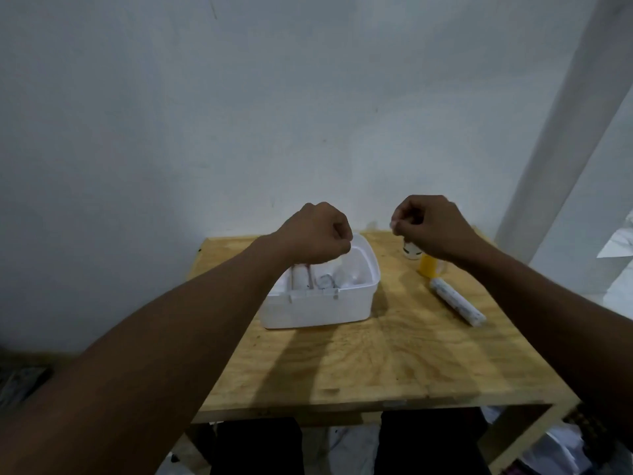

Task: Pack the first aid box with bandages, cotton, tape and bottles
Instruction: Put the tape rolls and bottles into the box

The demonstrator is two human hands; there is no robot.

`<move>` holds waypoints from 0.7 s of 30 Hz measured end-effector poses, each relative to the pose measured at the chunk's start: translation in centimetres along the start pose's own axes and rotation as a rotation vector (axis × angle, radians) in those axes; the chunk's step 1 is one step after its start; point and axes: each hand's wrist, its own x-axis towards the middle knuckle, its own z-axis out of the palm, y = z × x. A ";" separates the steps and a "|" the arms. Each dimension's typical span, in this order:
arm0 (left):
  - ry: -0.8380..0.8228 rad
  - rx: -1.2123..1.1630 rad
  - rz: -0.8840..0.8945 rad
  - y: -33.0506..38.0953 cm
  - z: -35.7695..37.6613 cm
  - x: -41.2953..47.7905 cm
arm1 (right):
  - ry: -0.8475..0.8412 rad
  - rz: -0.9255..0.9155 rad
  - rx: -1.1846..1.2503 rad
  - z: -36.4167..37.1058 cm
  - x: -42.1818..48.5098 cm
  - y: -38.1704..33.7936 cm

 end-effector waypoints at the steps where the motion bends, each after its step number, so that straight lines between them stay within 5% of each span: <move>1: 0.011 -0.001 0.012 0.6 0.5 0.6 | 0.013 0.039 -0.033 -1.0 0.1 0.9; 8: -0.025 0.188 0.194 6.2 6.0 5.7 | -0.248 0.310 -0.316 -3.1 -2.5 9.1; 15: -0.191 0.282 0.239 9.6 11.1 9.9 | -0.319 0.278 -0.348 -0.8 -5.4 11.7; 21: -0.028 0.256 0.237 9.3 11.9 11.8 | -0.376 0.246 -0.356 -3.6 -4.5 11.5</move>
